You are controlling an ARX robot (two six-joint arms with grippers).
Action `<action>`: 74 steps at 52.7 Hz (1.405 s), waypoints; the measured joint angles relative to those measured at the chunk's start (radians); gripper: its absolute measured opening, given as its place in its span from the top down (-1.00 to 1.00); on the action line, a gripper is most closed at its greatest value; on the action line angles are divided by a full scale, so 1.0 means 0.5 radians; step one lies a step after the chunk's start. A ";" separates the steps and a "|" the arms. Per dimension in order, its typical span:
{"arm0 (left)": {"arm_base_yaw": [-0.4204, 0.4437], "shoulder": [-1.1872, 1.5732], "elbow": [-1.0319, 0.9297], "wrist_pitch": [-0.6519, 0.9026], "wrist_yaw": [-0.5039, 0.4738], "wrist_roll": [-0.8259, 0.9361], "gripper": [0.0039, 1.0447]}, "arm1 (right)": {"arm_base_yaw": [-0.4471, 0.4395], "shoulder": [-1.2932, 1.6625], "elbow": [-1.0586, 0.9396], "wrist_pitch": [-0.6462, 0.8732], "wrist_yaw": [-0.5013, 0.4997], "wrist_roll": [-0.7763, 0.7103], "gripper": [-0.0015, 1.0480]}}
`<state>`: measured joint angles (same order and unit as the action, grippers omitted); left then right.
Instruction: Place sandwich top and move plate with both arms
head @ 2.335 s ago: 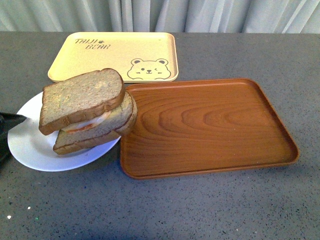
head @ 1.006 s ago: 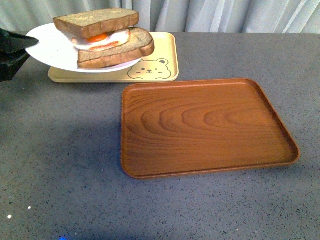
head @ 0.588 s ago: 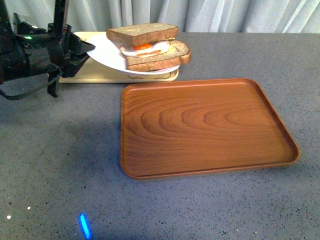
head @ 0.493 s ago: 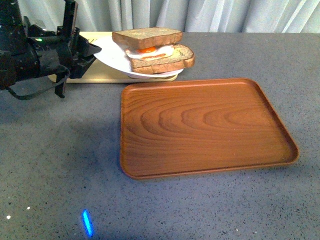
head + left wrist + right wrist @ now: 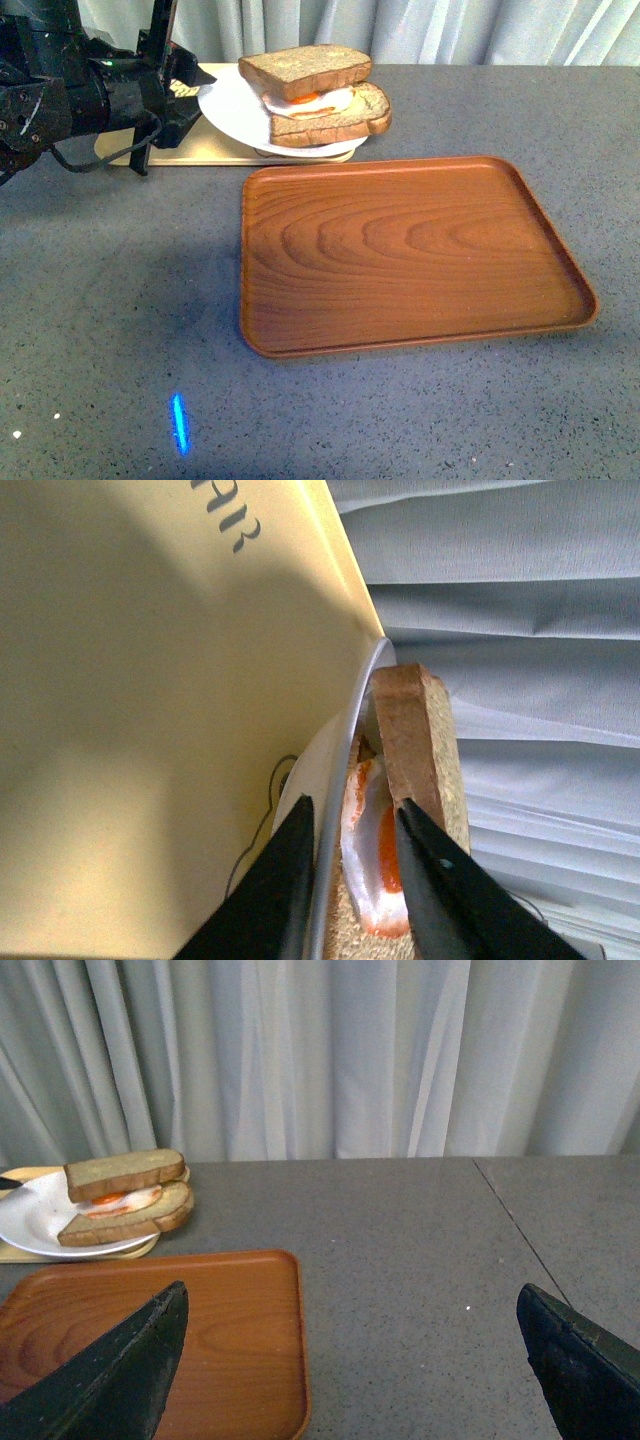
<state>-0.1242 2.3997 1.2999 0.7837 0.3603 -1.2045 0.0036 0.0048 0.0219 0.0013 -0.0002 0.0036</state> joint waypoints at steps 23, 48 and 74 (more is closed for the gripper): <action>0.213 -0.104 -0.347 0.233 0.155 0.107 -0.86 | -0.001 0.000 0.000 0.000 0.000 0.000 -0.82; 0.390 -0.613 -1.276 1.200 -0.221 0.838 -0.37 | -0.001 0.000 0.000 0.000 -0.001 0.000 -0.82; 0.318 -0.906 -1.677 1.186 -0.635 1.372 0.98 | -0.001 -0.003 0.000 0.000 0.000 0.000 -0.82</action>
<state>0.0349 1.9465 0.4614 1.3769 0.0429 -0.5186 0.0032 0.0032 0.0219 0.0013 -0.0002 0.0036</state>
